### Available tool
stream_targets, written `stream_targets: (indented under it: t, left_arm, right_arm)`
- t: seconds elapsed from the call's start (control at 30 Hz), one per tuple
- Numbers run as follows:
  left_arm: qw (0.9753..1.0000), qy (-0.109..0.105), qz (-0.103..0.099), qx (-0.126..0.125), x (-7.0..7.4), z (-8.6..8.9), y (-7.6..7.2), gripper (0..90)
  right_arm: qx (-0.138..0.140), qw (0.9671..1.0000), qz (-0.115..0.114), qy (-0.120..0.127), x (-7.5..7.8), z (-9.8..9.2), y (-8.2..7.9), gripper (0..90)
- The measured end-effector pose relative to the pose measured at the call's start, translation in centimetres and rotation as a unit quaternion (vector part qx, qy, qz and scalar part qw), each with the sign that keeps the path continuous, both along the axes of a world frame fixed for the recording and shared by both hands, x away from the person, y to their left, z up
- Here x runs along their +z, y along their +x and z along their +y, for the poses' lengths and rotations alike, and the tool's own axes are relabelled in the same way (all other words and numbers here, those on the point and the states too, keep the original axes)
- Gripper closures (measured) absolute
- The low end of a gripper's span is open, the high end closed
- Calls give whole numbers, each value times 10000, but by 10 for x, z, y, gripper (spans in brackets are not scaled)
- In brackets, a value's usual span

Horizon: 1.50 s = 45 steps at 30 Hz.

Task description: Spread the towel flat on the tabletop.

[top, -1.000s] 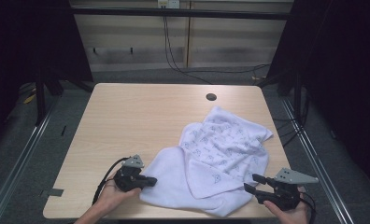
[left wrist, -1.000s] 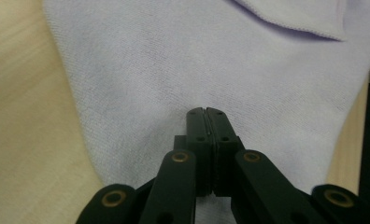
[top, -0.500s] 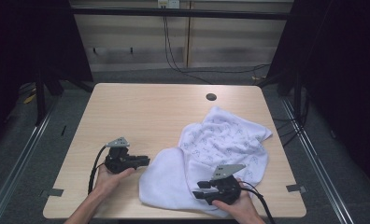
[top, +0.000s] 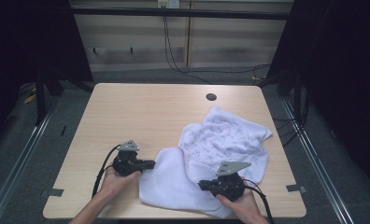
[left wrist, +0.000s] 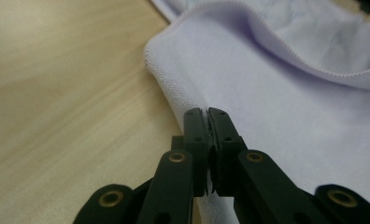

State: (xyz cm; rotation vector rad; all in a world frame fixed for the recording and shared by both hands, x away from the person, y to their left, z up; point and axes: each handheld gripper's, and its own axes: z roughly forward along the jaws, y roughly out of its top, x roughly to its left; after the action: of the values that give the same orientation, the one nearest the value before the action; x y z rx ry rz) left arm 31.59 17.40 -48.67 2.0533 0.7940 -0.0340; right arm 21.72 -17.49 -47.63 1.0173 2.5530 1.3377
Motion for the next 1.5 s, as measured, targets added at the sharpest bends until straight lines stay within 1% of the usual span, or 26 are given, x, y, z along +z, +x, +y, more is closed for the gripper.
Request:
stream_targets:
  t: [0.07,0.13,0.2,0.27,0.3,0.33,0.37,0.43,0.53,0.57,0.6,0.67,0.7,0.73,0.77,0.83,0.9,1.0,1.07,1.13,1.17,1.23,1.27,1.37,1.43,1.5]
  left_arm:
    - [9998,-116,-140,1,9,-1,-4,872]
    - [9985,-203,-419,-274,22,-13,-13,872]
    - [9969,-242,-501,-554,27,-27,-22,871]
    - [9945,-36,-417,-964,21,-51,-33,867]
    - [9930,223,-440,-1071,16,-60,-37,862]
    - [9930,223,-440,-1071,16,-60,-37,845]
    - [9907,496,-473,-1176,10,-68,-41,845]
    - [9880,690,-296,-1349,-2,-75,-44,784]
    - [9888,633,-205,-1338,-1,-71,-42,659]
    - [9910,488,-172,-1231,1,-63,-40,628]
    - [9910,488,-172,-1231,1,-63,-40,612]
    - [9932,212,-95,-1145,5,-50,-37,605]
    - [9957,-4,-132,-919,9,-36,-31,605]
    - [9957,-4,-132,-919,9,-36,-31,613]
    - [9973,-173,-230,-670,13,-27,-23,619]
    - [9976,-324,-292,-531,13,-25,-16,595]
    - [9980,-143,-256,-561,8,-32,-8,531]
    - [9979,-70,-222,-604,2,-40,-4,466]
    - [9968,0,-227,-764,1,-49,-6,469]
    - [9958,16,-255,-879,1,-57,-8,572]
    - [9952,36,-244,-942,0,-59,-9,572]
    - [9932,95,-194,-1147,-2,-61,-10,735]
    - [9932,95,-194,-1147,-2,-61,-10,880]
    - [9940,-19,-197,-1075,2,-57,-11,885]
    - [9954,-347,-267,-856,13,-44,-7,888]
    - [9958,-460,-279,-739,17,-39,-5,888]
  right_arm:
    - [-233,9996,-100,158,8,-15,1,856]
    - [-425,9988,-159,167,10,-28,1,856]
    - [-637,9977,-164,169,10,-42,1,856]
    - [-910,9955,-220,159,13,-61,0,857]
    - [-1010,9944,-243,185,13,-68,-1,858]
    - [-1010,9944,-243,185,13,-68,-1,858]
    - [-1118,9932,-267,186,14,-76,-2,859]
    - [-1438,9890,-280,201,12,-95,-3,861]
    - [-1623,9863,-247,148,8,-109,-1,862]
    - [-1675,9855,-253,127,6,-111,1,862]
    - [-1675,9855,-253,127,6,-111,1,862]
    - [-1727,9846,-256,128,5,-114,4,862]
    - [-1738,9844,-246,123,5,-114,7,862]
    - [-1738,9844,-246,123,5,-114,7,862]
    - [-1725,9846,-252,123,6,-112,9,861]
    - [-1697,9851,-264,101,6,-110,10,861]
    - [-1670,9856,-253,123,6,-109,11,861]
    - [-1676,9855,-250,127,5,-110,13,860]
    - [-1681,9854,-245,137,5,-110,13,860]
    - [-1655,9858,-233,176,5,-110,13,859]
    - [-1655,9858,-233,176,5,-110,13,859]
    - [-1638,9860,-238,188,6,-110,13,859]
    - [-1638,9860,-238,188,6,-110,13,859]
    - [-1620,9862,-251,245,8,-112,12,859]
    - [-1665,9851,-274,338,13,-115,13,860]
    - [-1696,9842,-296,418,15,-116,15,859]
